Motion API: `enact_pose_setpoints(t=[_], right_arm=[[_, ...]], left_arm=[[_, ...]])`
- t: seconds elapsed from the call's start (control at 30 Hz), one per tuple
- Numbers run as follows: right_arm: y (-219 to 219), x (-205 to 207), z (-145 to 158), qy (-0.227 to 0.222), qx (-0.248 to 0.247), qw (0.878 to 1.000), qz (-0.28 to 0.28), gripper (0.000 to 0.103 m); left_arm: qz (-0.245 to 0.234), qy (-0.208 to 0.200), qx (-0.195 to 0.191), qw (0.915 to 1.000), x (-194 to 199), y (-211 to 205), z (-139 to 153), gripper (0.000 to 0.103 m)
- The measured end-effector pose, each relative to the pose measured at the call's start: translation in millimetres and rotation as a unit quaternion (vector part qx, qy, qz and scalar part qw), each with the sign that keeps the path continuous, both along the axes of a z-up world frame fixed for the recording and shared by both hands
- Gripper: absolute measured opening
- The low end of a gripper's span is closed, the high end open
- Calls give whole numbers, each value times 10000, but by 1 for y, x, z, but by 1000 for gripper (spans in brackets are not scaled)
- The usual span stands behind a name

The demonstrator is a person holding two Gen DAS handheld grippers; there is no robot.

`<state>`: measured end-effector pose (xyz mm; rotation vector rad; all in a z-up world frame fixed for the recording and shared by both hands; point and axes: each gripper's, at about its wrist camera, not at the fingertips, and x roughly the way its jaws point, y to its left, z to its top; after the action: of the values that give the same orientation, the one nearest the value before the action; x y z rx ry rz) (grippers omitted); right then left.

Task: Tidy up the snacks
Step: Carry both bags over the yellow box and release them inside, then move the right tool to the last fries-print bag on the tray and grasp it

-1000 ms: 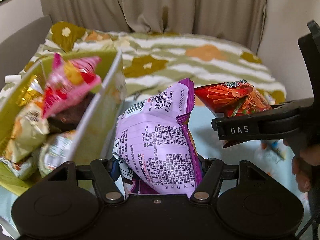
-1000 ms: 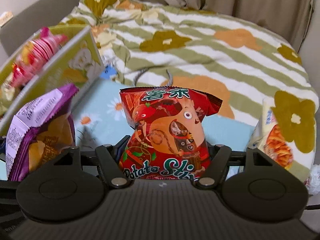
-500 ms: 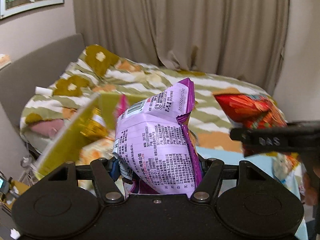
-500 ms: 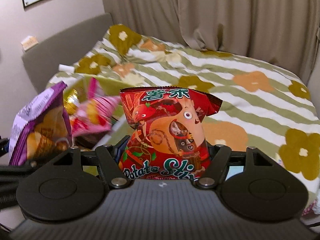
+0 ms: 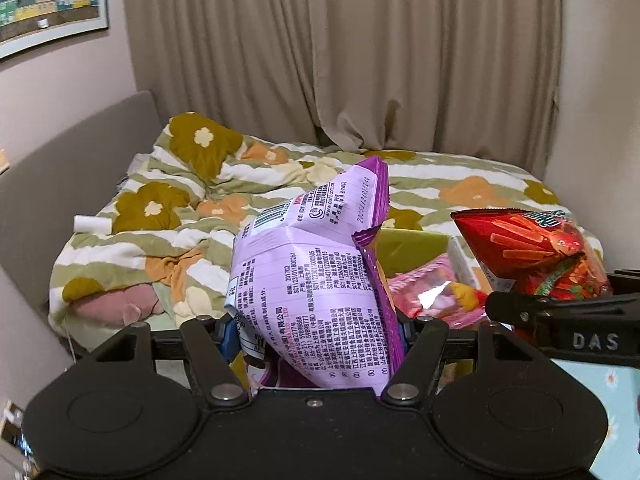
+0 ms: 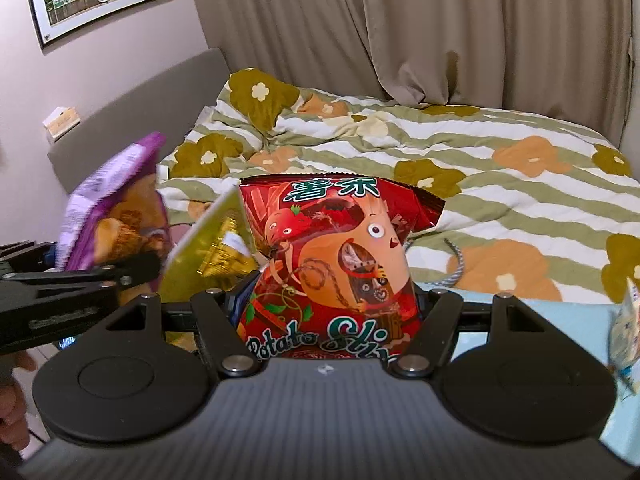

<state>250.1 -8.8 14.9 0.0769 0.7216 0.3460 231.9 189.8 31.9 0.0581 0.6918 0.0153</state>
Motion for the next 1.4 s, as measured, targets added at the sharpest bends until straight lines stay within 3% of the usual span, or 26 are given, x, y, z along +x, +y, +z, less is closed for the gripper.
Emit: enact_pose_setpoints(t=[0.2, 0.3, 0.33, 0.43, 0.7, 0.97, 1.03, 1.07, 1.23, 1.4], right_arm=[[37, -13, -2, 61, -142, 9989, -447, 84], [44, -18, -5, 162, -200, 9975, -655, 84], [46, -20, -7, 196, -227, 9970, -708, 84], [48, -24, -13, 300, -340, 9956, -825, 84], [50, -26, -26, 462, -341, 9945, -873, 84], [61, -26, -22, 264, -179, 9974, -646, 87], [61, -23, -24, 271, -92, 9974, -660, 94], [61, -22, -26, 303, -31, 9973, -666, 103], [58, -23, -33, 470, 323, 9952, -801, 103], [61, -27, -39, 573, 143, 9942, -895, 103]], left_arm=[[-543, 185, 86, 9983, 22, 21, -15, 75], [-710, 208, 215, 9970, 30, 22, -26, 97], [-754, 249, 255, 9965, 32, 22, -29, 99], [-806, 319, 206, 9960, 27, 29, -35, 100], [-656, 425, -439, 9960, -10, 47, -39, 101], [-345, 389, -357, 9980, -23, 59, -32, 101], [-295, 376, -310, 9984, -26, 62, -31, 102], [-273, 379, -285, 9985, -27, 64, -31, 102], [-228, 462, -360, 9980, -30, 73, -38, 102], [-327, 546, -385, 9972, -31, 74, -42, 102]])
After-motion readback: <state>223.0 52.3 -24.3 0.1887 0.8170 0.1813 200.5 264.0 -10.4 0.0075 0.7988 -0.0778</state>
